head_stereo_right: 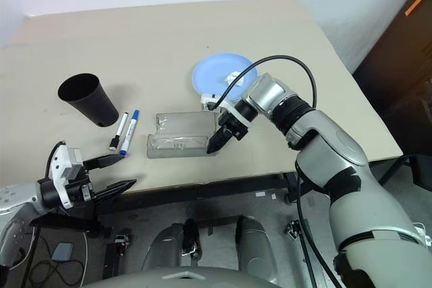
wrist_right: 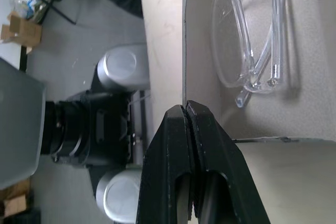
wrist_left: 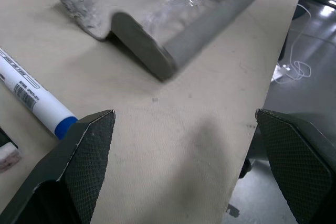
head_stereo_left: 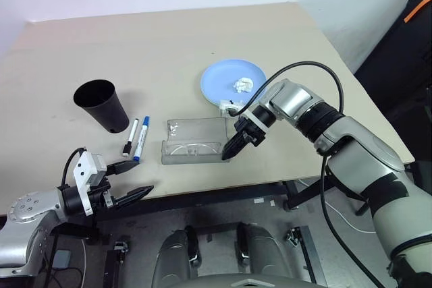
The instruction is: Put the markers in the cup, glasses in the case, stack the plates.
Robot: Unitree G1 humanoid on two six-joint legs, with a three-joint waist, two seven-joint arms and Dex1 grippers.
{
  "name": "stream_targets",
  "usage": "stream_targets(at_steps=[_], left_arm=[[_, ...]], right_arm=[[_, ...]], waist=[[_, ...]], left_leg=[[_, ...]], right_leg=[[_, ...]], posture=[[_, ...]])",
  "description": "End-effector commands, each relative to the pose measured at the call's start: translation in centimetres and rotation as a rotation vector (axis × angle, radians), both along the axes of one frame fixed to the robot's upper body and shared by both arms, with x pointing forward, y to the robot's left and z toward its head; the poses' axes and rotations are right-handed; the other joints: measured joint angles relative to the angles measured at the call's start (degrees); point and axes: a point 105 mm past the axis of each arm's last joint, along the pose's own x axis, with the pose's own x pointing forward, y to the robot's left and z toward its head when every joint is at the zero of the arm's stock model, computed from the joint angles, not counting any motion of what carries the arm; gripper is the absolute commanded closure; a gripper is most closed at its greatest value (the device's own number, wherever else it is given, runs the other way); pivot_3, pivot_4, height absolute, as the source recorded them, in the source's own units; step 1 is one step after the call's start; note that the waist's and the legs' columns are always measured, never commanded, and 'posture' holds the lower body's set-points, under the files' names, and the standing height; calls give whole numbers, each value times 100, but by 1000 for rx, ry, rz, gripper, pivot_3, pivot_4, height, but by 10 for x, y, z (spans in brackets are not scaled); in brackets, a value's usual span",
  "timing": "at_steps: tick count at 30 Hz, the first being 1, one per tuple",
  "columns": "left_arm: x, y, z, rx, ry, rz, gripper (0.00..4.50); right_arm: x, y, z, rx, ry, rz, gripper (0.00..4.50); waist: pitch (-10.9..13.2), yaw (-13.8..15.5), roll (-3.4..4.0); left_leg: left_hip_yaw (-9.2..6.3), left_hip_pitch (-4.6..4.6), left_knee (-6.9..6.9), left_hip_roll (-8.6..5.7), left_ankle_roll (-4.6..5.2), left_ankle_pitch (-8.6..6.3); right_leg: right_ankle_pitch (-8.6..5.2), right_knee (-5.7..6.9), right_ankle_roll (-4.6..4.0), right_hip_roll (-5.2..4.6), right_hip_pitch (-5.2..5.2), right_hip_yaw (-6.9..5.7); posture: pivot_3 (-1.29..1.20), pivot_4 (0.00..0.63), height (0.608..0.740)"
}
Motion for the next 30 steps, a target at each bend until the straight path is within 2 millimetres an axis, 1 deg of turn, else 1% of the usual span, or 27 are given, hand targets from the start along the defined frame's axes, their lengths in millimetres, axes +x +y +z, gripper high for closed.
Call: stream_targets(at_steps=[1,6,9,11,14,15,18,19,21,23,27,30], left_arm=[[1,-6,9,6,-30,-19,0],[2,-7,11,6,-28,-19,0],[2,-7,13,8,-29,-17,0],[3,-8,15,8,-31,-17,0],[4,-10,16,8,-31,-18,0],[4,-10,16,7,-30,-18,0],[5,-10,16,6,-30,-18,0],[5,-10,16,6,-29,-18,0],[5,-9,15,6,-28,-17,0],[6,-8,14,5,-27,-17,0],[7,-6,13,3,-29,-16,0],[7,-7,12,3,-29,-18,0]], right_arm=[[-1,6,9,68,-58,75,4485],[-1,6,7,76,-85,100,4485],[1,6,7,73,-90,97,3844],[1,6,7,70,-88,90,3239],[3,7,8,64,-71,61,2137],[4,8,9,70,-61,49,1888],[5,10,16,94,-53,32,1888],[5,10,19,106,-50,26,1888],[6,12,24,127,-47,14,1888],[8,12,28,143,-50,6,1888],[16,17,48,246,-88,-24,1888],[21,19,58,297,-94,-53,1888]], waist=[[0,5,0],[0,14,0],[0,12,-1],[0,4,-1],[-1,-2,-2],[0,-1,-2],[1,9,1],[2,12,3],[4,29,6],[5,47,7],[5,85,8],[5,99,8]], left_leg=[[1,0,1,0,0,0],[2,-1,3,0,0,0],[1,0,4,0,0,0],[0,0,5,0,0,0],[-2,7,6,1,0,0],[-7,9,9,2,0,0],[-12,5,41,35,0,0],[-10,0,38,45,0,0],[-12,-13,24,67,0,0],[-10,-30,18,72,0,0],[-7,-30,16,69,-2,0],[-8,-30,19,69,-3,1]], right_leg=[[0,0,0,0,1,0],[0,0,1,1,2,-1],[0,0,1,1,2,-1],[1,1,-1,1,3,-1],[11,2,-14,1,5,-6],[17,1,-24,0,5,-14],[47,-4,-46,1,12,-74],[62,-18,-64,2,12,-95],[110,-74,-72,20,18,-132],[124,-85,-76,28,3,-136],[125,-85,-77,33,-12,-136],[125,-87,-77,35,-15,-136]], posture=[[0,150,711],[0,150,711],[0,150,711],[0,150,711],[0,150,711],[0,150,711],[0,150,711],[0,150,711],[0,150,711],[0,150,711],[0,150,711],[0,150,711]])
